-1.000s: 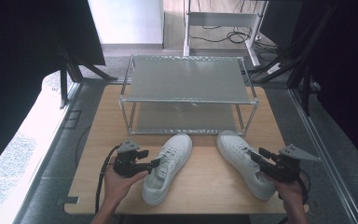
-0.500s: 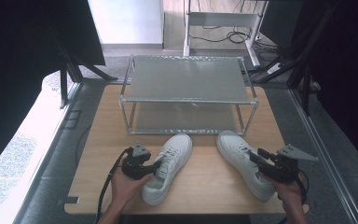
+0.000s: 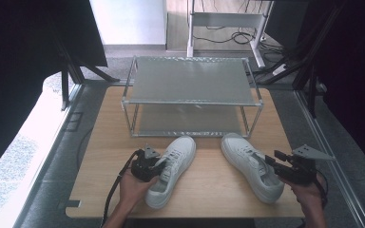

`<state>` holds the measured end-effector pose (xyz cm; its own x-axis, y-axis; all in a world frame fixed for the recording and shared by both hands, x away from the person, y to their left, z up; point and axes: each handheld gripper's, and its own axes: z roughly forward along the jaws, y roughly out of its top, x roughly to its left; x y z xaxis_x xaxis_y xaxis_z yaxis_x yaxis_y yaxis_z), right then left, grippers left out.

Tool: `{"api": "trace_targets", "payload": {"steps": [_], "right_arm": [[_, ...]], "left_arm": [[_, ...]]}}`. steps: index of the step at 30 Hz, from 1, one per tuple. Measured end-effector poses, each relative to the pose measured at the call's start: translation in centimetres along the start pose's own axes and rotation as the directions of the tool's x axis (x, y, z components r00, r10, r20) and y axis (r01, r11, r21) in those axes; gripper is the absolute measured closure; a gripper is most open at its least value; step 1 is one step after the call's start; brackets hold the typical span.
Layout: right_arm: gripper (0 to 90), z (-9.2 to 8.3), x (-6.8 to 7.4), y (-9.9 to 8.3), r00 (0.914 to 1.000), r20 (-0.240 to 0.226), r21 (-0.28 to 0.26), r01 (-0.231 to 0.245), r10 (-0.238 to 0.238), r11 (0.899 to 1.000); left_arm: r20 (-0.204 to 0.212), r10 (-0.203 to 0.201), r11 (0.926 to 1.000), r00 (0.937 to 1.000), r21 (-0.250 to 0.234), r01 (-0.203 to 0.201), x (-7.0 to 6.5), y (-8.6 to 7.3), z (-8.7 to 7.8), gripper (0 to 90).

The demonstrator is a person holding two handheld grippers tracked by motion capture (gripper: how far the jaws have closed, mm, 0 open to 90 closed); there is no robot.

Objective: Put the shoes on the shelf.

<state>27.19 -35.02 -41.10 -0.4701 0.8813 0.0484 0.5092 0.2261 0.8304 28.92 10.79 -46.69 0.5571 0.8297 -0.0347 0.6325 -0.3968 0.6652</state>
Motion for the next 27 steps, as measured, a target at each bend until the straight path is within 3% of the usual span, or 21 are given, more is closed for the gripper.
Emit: {"api": "trace_targets", "payload": {"steps": [2,3,6,7,10,11,16,22,25,27], "right_arm": [[54.6,0.4,-0.3,-0.2,0.9995,-0.016,0.051,0.029,-0.028,0.998],[54.6,0.4,-0.3,-0.2,0.9995,-0.016,0.051,0.029,-0.028,0.998],[55.0,1.4,-0.5,-0.4,0.9978,0.006,0.1,0.064,-0.065,0.993],[55.4,2.3,-0.6,-0.3,0.9954,0.0,0.142,0.095,-0.096,0.985],[57.4,3.4,-0.8,-0.1,0.9918,-0.021,0.198,0.128,-0.126,0.972],[57.4,3.4,-0.8,-0.1,0.9918,-0.021,0.198,0.128,-0.126,0.972],[60.1,5.0,-1.0,0.2,0.9853,-0.022,0.298,0.168,-0.17,0.939],[67.0,7.2,-1.4,-0.4,0.9795,0.012,0.395,0.18,-0.201,0.901],[70.0,7.4,-1.8,-0.5,0.9855,-0.01,0.398,0.159,-0.17,0.903],[72.9,7.7,-1.8,-0.5,0.9851,-0.015,0.406,0.163,-0.172,0.899]], "left_arm": [[-0.012,0.004,1.0,0.9999,0.004,-0.004,-0.1,0.1,0.1,76.0],[-0.016,0.007,1.0,0.9999,0.004,-0.007,-0.1,0.1,0.1,76.0],[-0.018,0.003,1.0,0.9998,0.001,-0.003,-0.2,0.1,0.1,78.4],[-0.017,0.003,1.0,0.9998,0.002,-0.003,-0.1,0.0,0.1,79.2],[-0.01,-0.009,1.0,0.9999,0.0,0.009,0.0,0.0,0.1,79.8],[-0.01,-0.009,1.0,0.9999,0.0,0.009,0.0,0.0,0.1,79.8],[-0.01,-0.013,0.9999,0.9999,0.0,0.013,0.0,0.0,0.1,80.0],[-0.013,-0.013,0.9999,0.9998,0.001,0.013,0.0,0.0,0.1,79.6],[-0.01,-0.014,0.9999,0.9998,-0.001,0.014,0.0,0.0,0.1,79.3],[-0.008,-0.017,0.9999,0.9998,-0.001,0.017,0.0,0.0,0.1,79.1]]}}
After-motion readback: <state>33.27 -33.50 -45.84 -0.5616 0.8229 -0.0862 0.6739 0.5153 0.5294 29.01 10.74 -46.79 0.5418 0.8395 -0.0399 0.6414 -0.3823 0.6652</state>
